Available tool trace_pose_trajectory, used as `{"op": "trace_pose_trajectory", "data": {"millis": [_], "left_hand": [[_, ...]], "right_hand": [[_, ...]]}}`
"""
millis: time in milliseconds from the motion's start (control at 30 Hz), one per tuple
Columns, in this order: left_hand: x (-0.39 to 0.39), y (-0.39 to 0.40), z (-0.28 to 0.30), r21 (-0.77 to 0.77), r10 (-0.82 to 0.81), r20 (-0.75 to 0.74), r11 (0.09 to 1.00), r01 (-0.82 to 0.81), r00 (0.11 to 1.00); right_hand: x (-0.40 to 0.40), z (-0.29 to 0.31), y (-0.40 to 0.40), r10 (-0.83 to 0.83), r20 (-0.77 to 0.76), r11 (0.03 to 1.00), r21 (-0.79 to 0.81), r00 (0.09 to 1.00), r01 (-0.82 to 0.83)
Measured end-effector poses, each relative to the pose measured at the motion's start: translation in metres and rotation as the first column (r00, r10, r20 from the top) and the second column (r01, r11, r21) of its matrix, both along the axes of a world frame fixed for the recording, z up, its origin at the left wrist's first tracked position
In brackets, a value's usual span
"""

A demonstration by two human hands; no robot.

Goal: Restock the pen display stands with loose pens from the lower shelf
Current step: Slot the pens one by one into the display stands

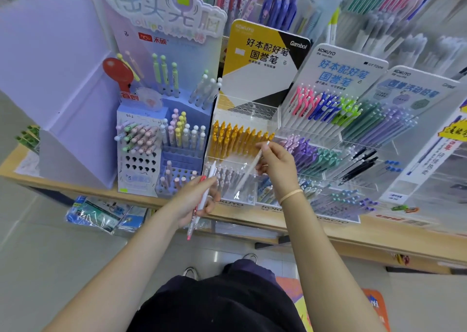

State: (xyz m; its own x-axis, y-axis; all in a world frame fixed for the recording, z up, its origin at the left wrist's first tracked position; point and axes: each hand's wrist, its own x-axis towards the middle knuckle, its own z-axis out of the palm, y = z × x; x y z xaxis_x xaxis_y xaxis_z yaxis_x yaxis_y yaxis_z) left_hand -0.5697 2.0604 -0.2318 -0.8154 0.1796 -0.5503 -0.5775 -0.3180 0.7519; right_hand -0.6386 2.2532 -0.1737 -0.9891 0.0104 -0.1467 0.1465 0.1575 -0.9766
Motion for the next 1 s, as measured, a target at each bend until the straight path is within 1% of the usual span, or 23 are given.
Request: {"op": "trace_pose_trajectory", "data": {"millis": [67, 133, 267, 400, 567, 700, 833, 933, 1000], "left_hand": [[0.008, 0.003, -0.009, 0.023, -0.004, 0.019, 1.0, 0.003, 1.0], [0.017, 0.007, -0.016, 0.035, 0.002, 0.017, 0.999, -0.003, 1.0], [0.031, 0.011, -0.024, 0.072, 0.029, 0.014, 0.997, -0.03, 0.999], [0.035, 0.015, -0.024, 0.023, 0.005, 0.0, 1.0, -0.005, 1.0], [0.034, 0.013, -0.024, 0.033, 0.023, 0.022, 0.999, -0.024, 0.999], [0.035, 0.011, -0.019, 0.044, 0.033, 0.003, 0.998, -0.033, 0.999], [0.037, 0.009, -0.022, 0.069, 0.049, 0.008, 0.996, -0.05, 0.999], [0.037, 0.009, -0.024, 0.073, 0.052, 0.011, 0.996, -0.052, 0.999], [0.036, 0.008, -0.025, 0.073, 0.052, 0.012, 0.996, -0.053, 0.999]], "right_hand": [[0.009, -0.01, 0.006, -0.005, -0.055, 0.998, 0.066, 0.998, 0.009], [0.02, -0.022, 0.01, 0.007, -0.075, 0.996, 0.09, 0.997, -0.001], [0.037, -0.046, 0.016, -0.018, -0.055, 0.996, 0.089, 0.998, 0.023], [0.038, -0.063, 0.014, -0.029, -0.012, 0.997, 0.077, 1.0, 0.029], [0.031, -0.076, 0.005, -0.001, -0.008, 0.986, 0.164, 1.0, 0.002], [0.025, -0.079, 0.002, -0.015, 0.018, 0.986, 0.167, 1.0, 0.012], [0.021, -0.081, -0.006, 0.069, -0.01, 0.966, 0.251, 0.998, -0.064], [0.022, -0.089, -0.008, 0.128, -0.011, 0.923, 0.368, 0.992, -0.115], [0.023, -0.093, -0.008, 0.138, 0.001, 0.895, 0.429, 0.99, -0.125]]}}
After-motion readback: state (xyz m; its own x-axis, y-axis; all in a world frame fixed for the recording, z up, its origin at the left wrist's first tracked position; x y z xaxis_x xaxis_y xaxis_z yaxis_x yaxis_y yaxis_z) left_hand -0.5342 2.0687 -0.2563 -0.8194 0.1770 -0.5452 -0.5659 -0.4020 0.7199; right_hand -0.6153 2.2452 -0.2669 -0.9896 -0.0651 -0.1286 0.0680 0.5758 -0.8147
